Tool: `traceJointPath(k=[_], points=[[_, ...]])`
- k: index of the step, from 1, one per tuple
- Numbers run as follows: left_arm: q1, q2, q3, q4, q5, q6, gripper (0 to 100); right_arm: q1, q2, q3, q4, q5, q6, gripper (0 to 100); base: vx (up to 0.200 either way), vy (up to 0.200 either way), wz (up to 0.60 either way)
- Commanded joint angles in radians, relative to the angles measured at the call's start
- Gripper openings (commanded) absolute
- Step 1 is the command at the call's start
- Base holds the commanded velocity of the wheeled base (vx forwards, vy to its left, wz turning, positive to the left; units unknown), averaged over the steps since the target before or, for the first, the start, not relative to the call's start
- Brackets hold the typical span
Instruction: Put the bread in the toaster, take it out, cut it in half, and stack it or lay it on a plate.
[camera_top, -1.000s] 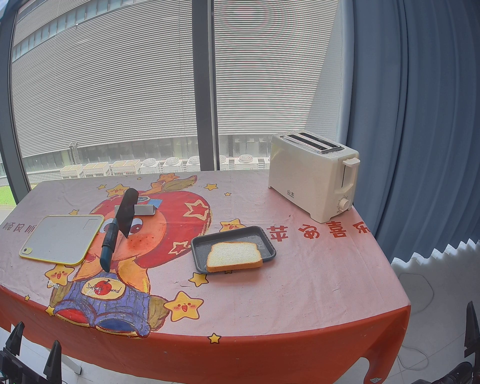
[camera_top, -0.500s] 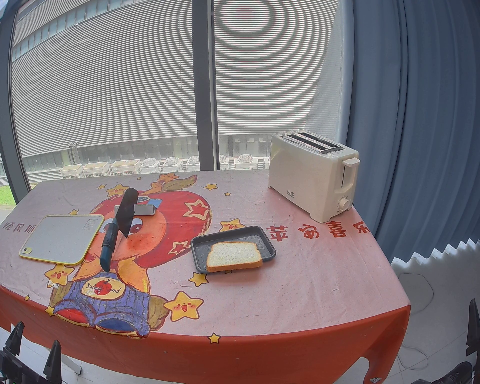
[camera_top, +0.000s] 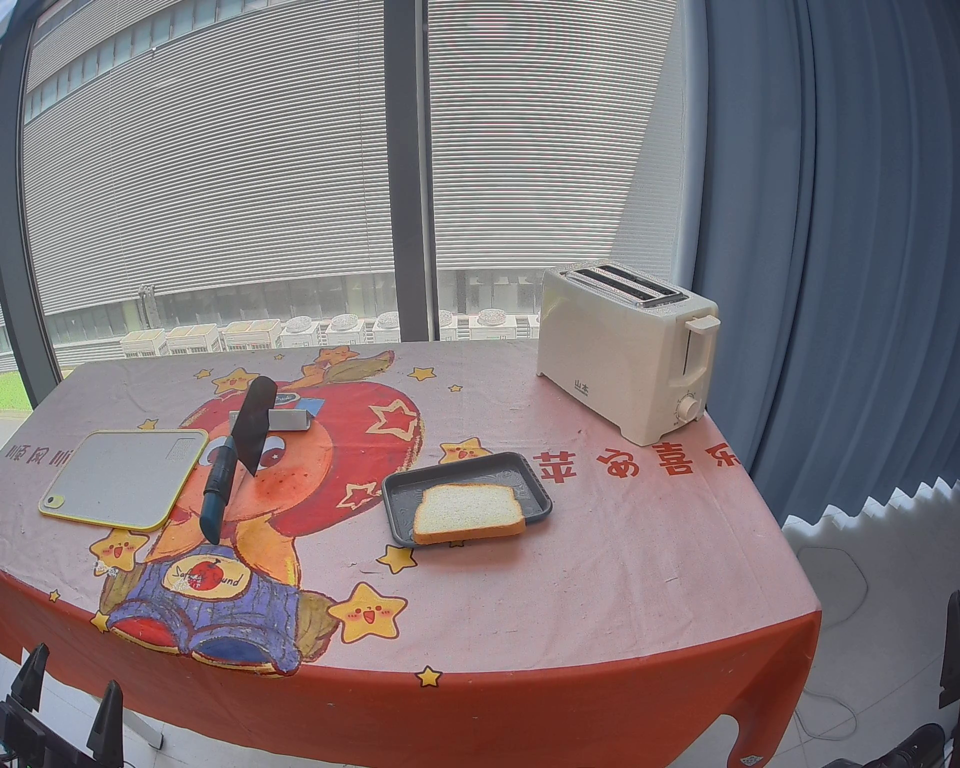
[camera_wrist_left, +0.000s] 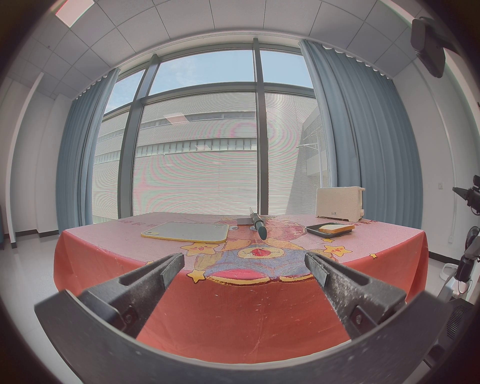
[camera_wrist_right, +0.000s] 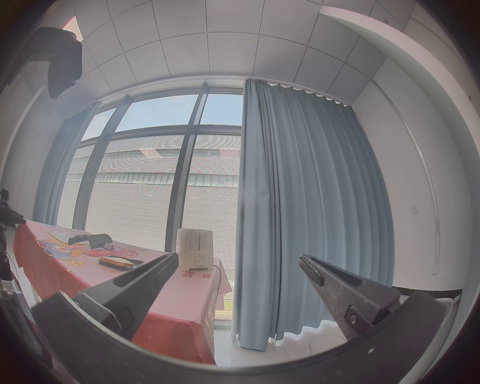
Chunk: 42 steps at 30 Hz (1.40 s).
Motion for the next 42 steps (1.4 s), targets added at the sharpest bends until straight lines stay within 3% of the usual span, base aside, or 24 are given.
traceJointPath(k=[1, 25, 42], points=[[0.0, -0.012, 0.018, 0.0, 0.0, 0.0, 100, 0.0, -0.015, 0.013, -0.003, 0.001, -0.001, 100, 0.0, 0.0, 0.0], [0.0, -0.012, 0.018, 0.0, 0.0, 0.0, 100, 0.0, -0.015, -0.019, 0.002, 0.101, 0.008, 100, 0.0, 0.0, 0.0], [0.0, -0.012, 0.018, 0.0, 0.0, 0.0, 100, -0.002, -0.013, -0.048, 0.075, 0.139, 0.008, 100, 0.0, 0.0, 0.0]])
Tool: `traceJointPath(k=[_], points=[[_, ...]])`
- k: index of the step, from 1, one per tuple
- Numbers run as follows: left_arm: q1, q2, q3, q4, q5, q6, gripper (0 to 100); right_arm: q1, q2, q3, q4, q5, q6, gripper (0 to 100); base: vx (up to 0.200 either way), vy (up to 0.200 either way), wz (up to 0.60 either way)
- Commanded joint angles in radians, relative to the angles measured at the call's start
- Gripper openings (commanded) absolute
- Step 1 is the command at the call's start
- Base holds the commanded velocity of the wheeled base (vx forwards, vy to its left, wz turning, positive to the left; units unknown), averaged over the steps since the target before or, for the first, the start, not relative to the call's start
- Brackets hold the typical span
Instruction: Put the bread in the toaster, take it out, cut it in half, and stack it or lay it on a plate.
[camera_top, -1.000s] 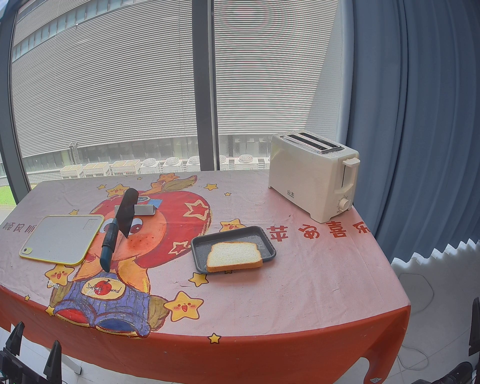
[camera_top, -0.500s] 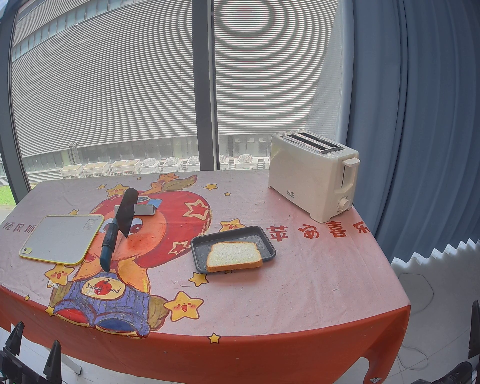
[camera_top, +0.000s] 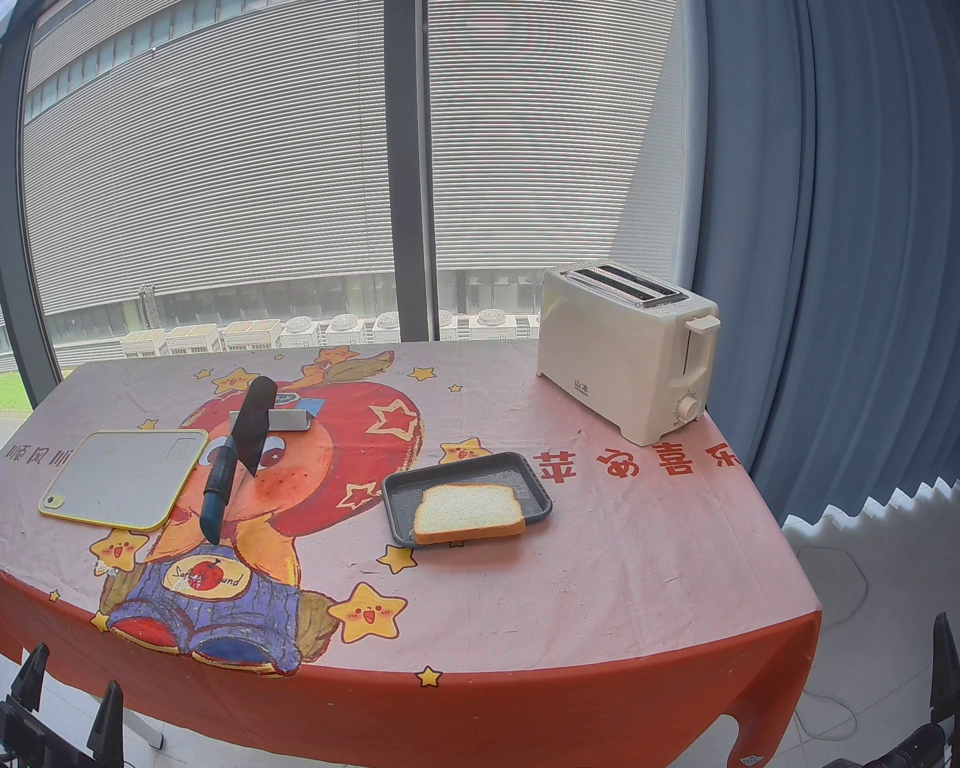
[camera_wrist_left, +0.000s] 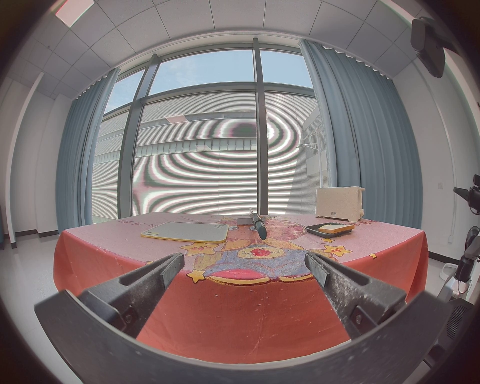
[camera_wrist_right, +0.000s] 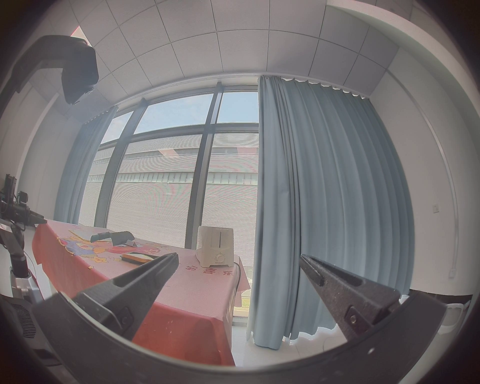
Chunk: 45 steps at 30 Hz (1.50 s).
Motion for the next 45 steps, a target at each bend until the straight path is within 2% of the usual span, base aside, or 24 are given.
traceJointPath(k=[1, 20, 26, 45], points=[[0.0, -0.012, 0.018, 0.0, 0.0, 0.0, 100, 0.0, -0.013, -0.02, 0.017, 0.003, -0.002, 100, 0.0, 0.0, 0.0], [0.0, -0.012, 0.018, 0.0, 0.0, 0.0, 100, 0.0, 0.1, -0.076, 0.028, 0.003, -0.006, 100, 0.0, 0.0, 0.0], [0.0, -0.012, 0.018, 0.0, 0.0, 0.0, 100, -0.003, 0.143, -0.084, 0.028, 0.049, -0.013, 100, 0.0, 0.0, 0.0], [0.0, -0.012, 0.018, 0.0, 0.0, -0.002, 100, -0.002, 0.251, -0.13, 0.054, 0.055, -0.028, 100, 0.0, 0.0, 0.0]])
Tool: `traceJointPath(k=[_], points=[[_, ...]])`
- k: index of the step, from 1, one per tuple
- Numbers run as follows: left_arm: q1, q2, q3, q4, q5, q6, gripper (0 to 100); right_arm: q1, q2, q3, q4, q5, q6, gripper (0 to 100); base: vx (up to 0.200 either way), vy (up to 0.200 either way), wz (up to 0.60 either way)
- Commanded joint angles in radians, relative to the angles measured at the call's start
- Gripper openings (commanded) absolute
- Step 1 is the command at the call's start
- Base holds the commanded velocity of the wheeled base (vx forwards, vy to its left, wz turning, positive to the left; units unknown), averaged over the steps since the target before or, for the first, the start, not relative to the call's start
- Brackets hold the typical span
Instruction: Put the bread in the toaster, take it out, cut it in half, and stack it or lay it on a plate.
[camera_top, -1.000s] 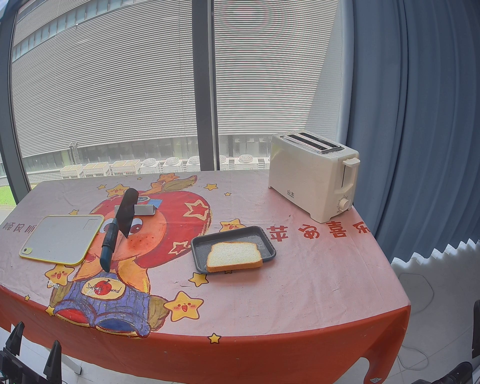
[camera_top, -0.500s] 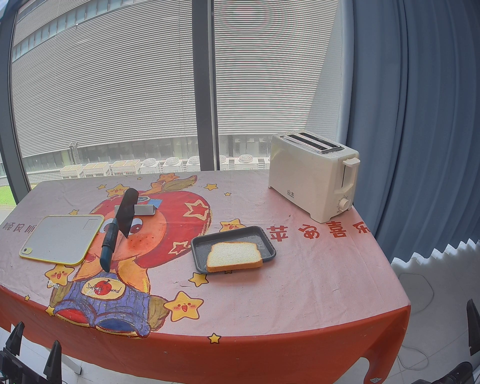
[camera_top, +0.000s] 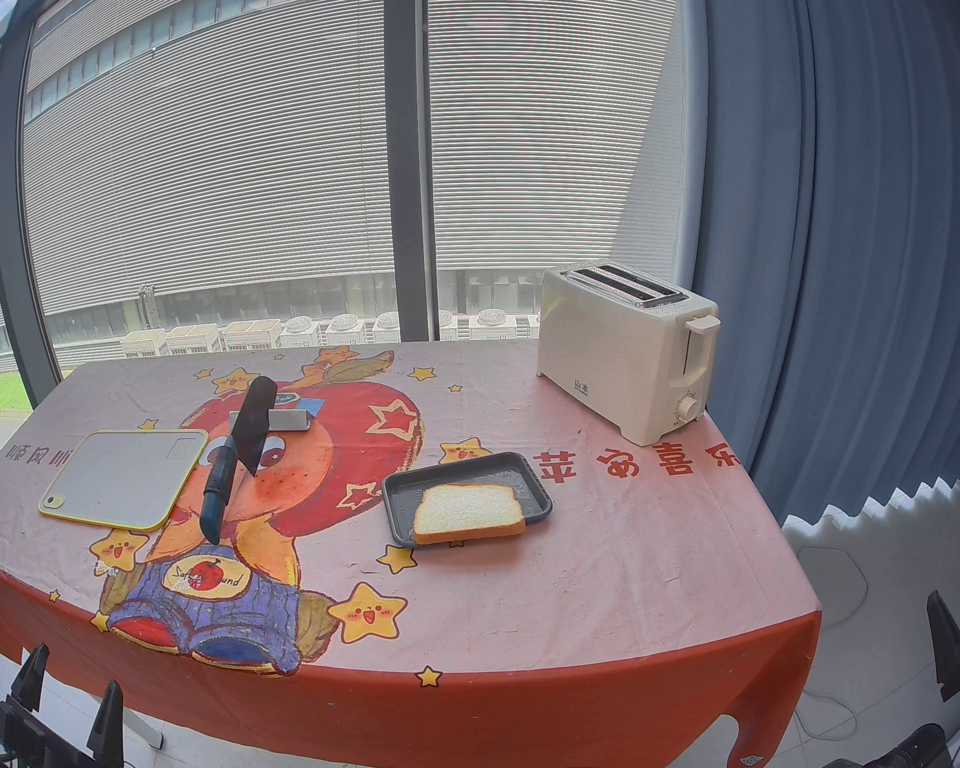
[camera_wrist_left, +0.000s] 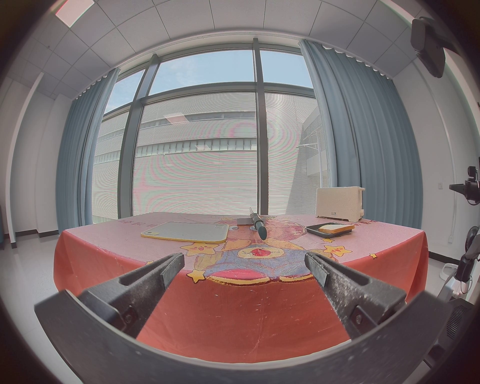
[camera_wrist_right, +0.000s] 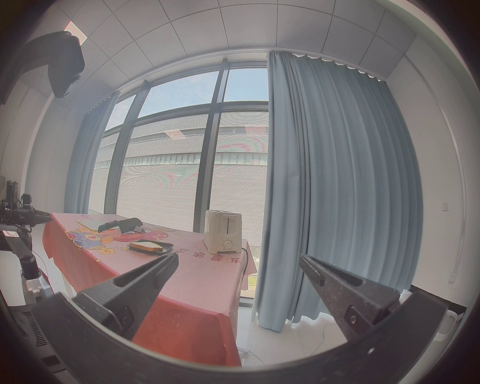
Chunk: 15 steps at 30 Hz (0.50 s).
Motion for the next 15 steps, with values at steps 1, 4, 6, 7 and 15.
traceJointPath(k=[1, 4, 6, 7, 15], points=[[0.0, -0.012, 0.018, 0.0, 0.0, 0.0, 100, 0.0, 0.039, -0.011, -0.001, 0.0, -0.001, 100, 0.0, 0.0, 0.0], [0.0, -0.012, 0.018, 0.0, 0.0, 0.0, 100, 0.0, 0.056, -0.019, 0.0, 0.0, -0.004, 100, 0.0, 0.0, 0.0], [0.0, -0.012, 0.018, 0.0, 0.0, -0.001, 100, 0.001, 0.07, -0.02, 0.0, 0.0, -0.014, 100, 0.0, 0.0, 0.0], [0.0, -0.012, 0.018, 0.0, 0.0, 0.0, 100, 0.001, 0.074, -0.022, 0.0, 0.0, -0.021, 100, 0.0, 0.0, 0.0], [0.0, -0.013, 0.018, 0.0, 0.0, -0.001, 100, 0.003, 0.154, -0.042, -0.003, 0.003, -0.076, 100, 0.0, 0.0, 0.0]])
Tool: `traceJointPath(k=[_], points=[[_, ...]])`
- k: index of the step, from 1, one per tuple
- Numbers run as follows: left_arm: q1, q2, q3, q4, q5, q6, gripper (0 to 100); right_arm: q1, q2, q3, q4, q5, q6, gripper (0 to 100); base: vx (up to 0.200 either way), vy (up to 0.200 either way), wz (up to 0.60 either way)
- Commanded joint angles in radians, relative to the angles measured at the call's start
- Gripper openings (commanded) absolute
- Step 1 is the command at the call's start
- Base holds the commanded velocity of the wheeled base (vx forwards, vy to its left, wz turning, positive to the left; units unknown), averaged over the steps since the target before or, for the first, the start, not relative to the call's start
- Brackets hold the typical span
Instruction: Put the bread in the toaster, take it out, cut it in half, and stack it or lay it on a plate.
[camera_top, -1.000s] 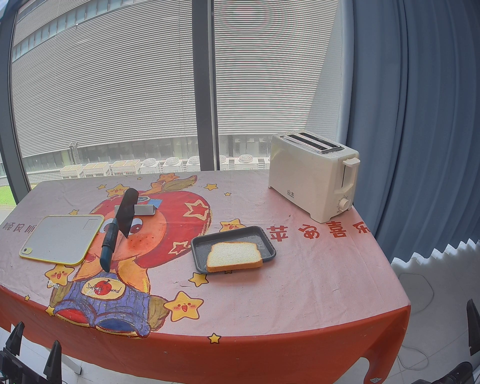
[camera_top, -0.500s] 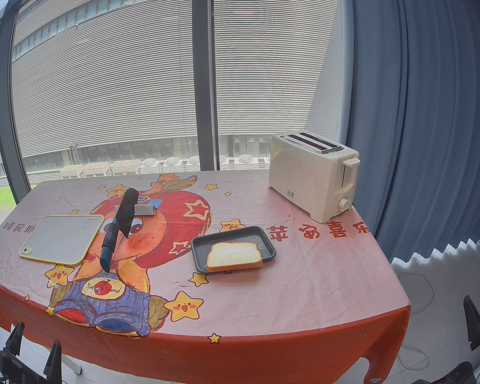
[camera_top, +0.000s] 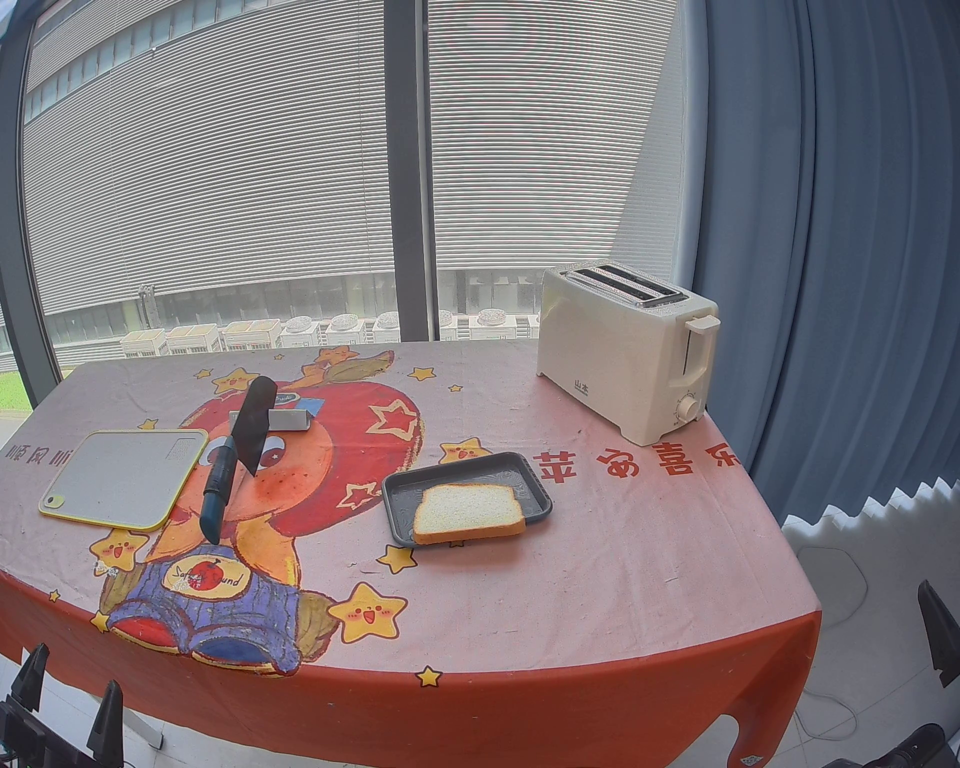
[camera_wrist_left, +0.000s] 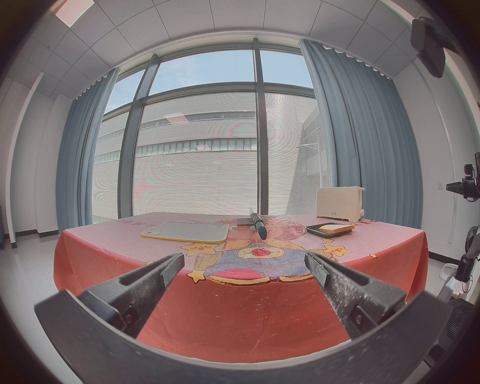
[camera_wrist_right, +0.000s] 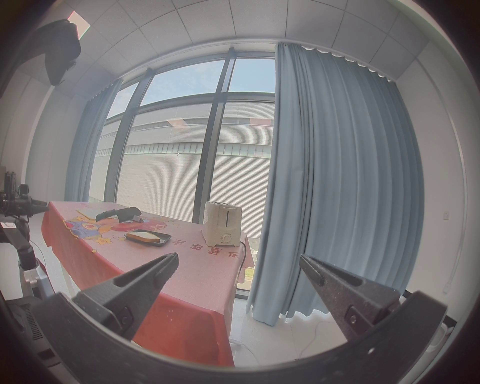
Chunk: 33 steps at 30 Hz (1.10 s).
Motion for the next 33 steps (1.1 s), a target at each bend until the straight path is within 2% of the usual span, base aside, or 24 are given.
traceJointPath(k=[1, 3, 12, 17, 22, 33], points=[[0.0, -0.012, 0.018, 0.0, 0.0, 0.0, 100, 0.001, 0.051, -0.007, -0.001, 0.002, -0.012, 100, 0.0, 0.0, 0.0], [0.0, -0.012, 0.018, 0.0, 0.0, -0.001, 100, -0.002, 0.07, -0.018, -0.001, 0.016, -0.035, 100, 0.0, 0.0, 0.0], [0.0, -0.012, 0.018, 0.0, 0.0, 0.0, 100, 0.005, 0.138, -0.061, -0.002, 0.022, -0.078, 100, 0.0, 0.0, 0.0], [0.0, -0.013, 0.018, 0.0, 0.0, 0.0, 100, 0.007, 0.149, -0.061, -0.001, 0.024, -0.078, 100, 0.0, 0.0, 0.0], [0.0, -0.013, 0.018, 0.0, 0.0, 0.0, 100, 0.005, 0.178, -0.073, -0.002, 0.064, -0.08, 100, 0.0, 0.0, 0.0], [0.0, -0.012, 0.018, 0.0, 0.0, 0.0, 100, 0.012, 0.264, -0.075, -0.005, 0.079, -0.095, 100, 0.0, 0.0, 0.0]])
